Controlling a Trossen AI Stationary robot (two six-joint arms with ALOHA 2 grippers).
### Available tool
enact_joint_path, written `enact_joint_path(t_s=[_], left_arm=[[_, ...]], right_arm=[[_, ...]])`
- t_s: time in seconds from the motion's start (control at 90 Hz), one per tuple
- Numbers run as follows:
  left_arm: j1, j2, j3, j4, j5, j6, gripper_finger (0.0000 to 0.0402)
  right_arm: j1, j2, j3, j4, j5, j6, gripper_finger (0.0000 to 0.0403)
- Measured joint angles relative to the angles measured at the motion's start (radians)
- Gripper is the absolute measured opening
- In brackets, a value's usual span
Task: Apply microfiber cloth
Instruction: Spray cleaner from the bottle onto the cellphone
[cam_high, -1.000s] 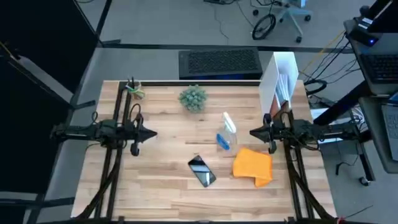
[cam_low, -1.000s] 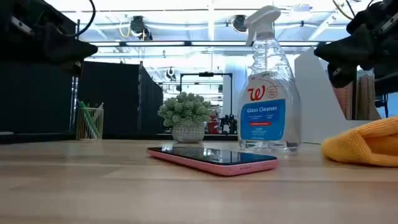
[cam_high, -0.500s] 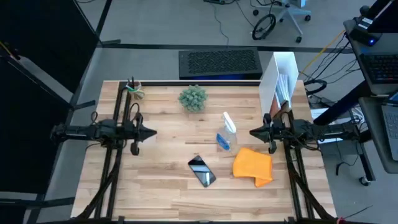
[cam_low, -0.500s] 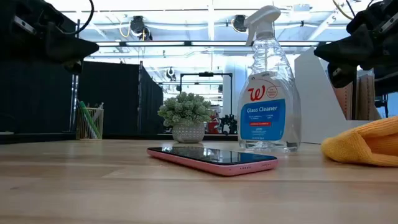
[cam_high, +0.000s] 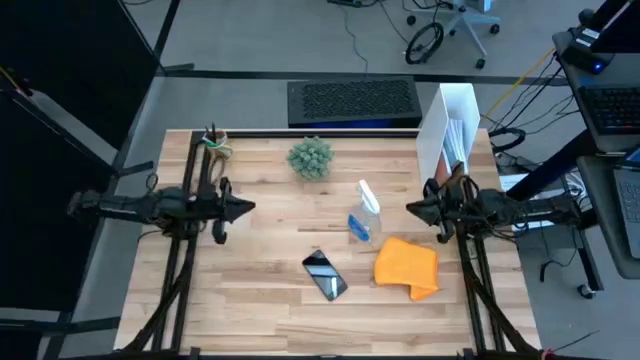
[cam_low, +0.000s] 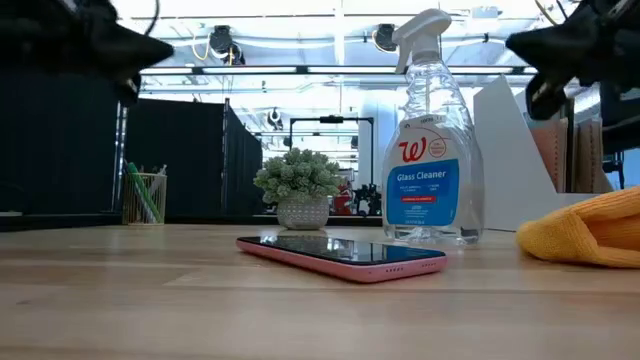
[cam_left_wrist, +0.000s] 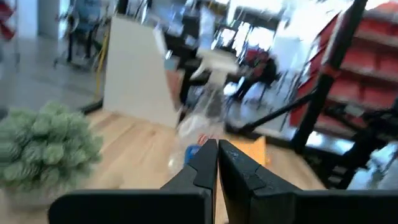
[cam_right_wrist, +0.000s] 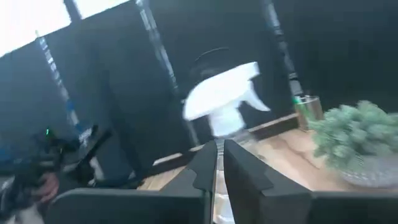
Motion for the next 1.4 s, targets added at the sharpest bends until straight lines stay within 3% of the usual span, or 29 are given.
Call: enact_joint_path(t_s=[0.178, 0.322, 0.644, 0.789, 1.022, 1.222, 1.4], left_arm=[[-0.056, 0.4, 0.201, -0.007, -0.012, -0.052, 0.0], [-0.142, 0.669, 0.389, -0.114, -0.012, -0.168, 0.0], [-0.361, 1.096, 0.612, -0.147, -0.044, -0.597, 0.0], [-0.424, 1.219, 0.635, -0.139, -0.156, -0.835, 0.0], [-0.439, 1.371, 0.634, -0.032, -0.158, -1.197, 0.0], [-0.407, 1.43, 0.634, -0.019, -0.096, -1.325, 0.0009], [-0.374, 1.437, 0.635, -0.007, -0.047, -1.351, 0.0072]], right_arm=[[0.067, 0.127, 0.077, -0.083, -0.005, -0.081, 0.0011], [0.173, 0.249, 0.167, -0.192, -0.006, -0.11, 0.0011], [0.405, 0.643, 0.25, -0.204, 0.027, -0.062, 0.0011], [0.42, 0.835, 0.277, -0.147, 0.033, -0.023, 0.0011], [0.386, 1.113, 0.338, -0.065, 0.138, -0.056, 0.0023], [0.354, 1.29, 0.421, -0.044, 0.15, -0.145, 0.0071], [0.327, 1.429, 0.495, -0.038, 0.166, -0.218, 0.0119]])
